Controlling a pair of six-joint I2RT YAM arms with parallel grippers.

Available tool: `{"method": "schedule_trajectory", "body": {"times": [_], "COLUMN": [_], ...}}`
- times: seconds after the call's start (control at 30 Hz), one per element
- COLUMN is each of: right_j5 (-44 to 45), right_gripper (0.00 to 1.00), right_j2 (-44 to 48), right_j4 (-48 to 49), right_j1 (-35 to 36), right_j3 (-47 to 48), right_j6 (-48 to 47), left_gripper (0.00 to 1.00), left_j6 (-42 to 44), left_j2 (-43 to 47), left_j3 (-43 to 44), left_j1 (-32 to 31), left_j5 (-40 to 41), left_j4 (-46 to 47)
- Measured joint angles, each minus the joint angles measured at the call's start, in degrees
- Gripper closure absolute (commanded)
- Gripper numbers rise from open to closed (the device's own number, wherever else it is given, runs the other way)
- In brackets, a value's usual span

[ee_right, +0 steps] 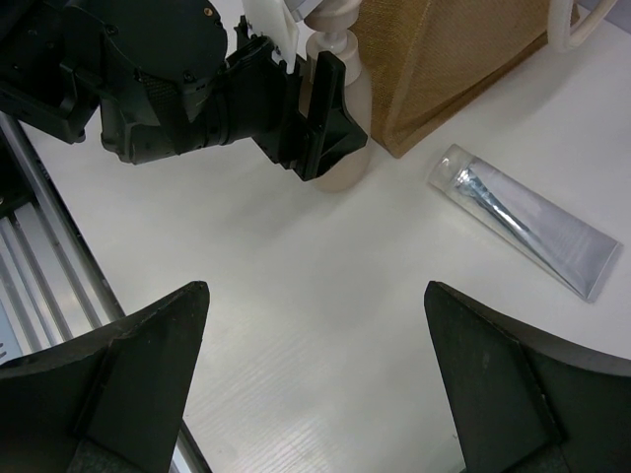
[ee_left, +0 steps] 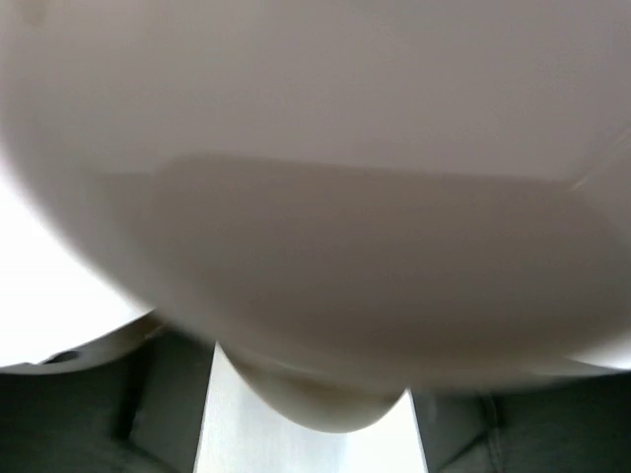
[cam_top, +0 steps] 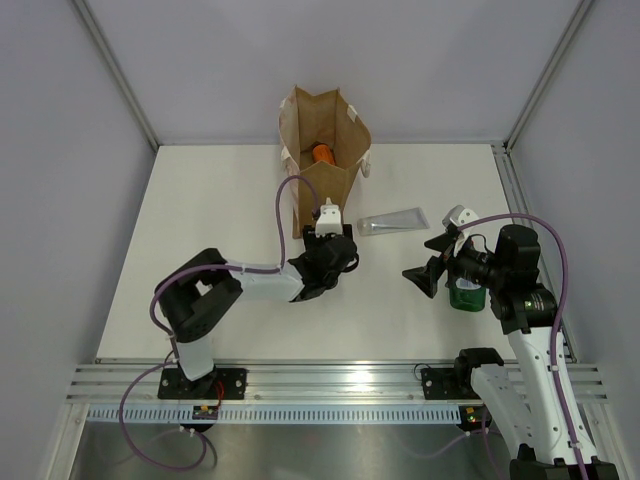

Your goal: Place the personal care products into the canvas bag

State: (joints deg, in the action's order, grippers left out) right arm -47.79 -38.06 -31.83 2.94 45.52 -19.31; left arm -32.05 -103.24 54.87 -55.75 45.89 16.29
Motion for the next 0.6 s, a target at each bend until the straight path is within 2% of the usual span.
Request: {"method": "schedule_trajectory", "body": {"times": [0.07, 0.1, 0.27, 0.3, 0.33, 0.4, 0.6], "right_j5": [0.0, 0.0, -0.4, -0.4, -0.5, -0.7, -1.3], "right_gripper": [0.0, 0.0, 0.0, 0.0, 0.0, 0.01, 0.0], "right_j2": [0.0, 0.0, 0.0, 0.0, 0.0, 0.0, 0.0], "right_j4": [-0.1, -0.2, -0.6, -0.7, -0.7, -0.8, -1.0], "right_j1": [0.0, 0.0, -0.2, -0.2, -0.3, -0.4, -0.5], "right_j3": [0.0, 0.0, 0.0, 0.0, 0.0, 0.0, 0.0], "right_j6": [0.0, 0.0, 0.0, 0.0, 0.0, 0.0, 0.0], "left_gripper": [0.48, 0.57, 0.81, 0.9, 0.95, 1.0, 1.0], "left_j6": [0.8, 1.5, 4.6, 5.4, 6.2, 7.7, 12.5], "left_j2": [0.0, 0.1, 2.1, 2.8, 3.4, 4.6, 10.6], "left_j3": [-0.5, -0.9, -4.7, -5.6, -6.5, -8.2, -13.2], "left_j1": [0.0, 0.0, 0.1, 0.1, 0.1, 0.2, 0.2], "left_j5": [-0.2, -0.4, -2.8, -3.6, -4.4, -6.3, -14.6], "left_j4": [1.2, 2.1, 6.7, 7.4, 8.0, 9.2, 9.1]}}
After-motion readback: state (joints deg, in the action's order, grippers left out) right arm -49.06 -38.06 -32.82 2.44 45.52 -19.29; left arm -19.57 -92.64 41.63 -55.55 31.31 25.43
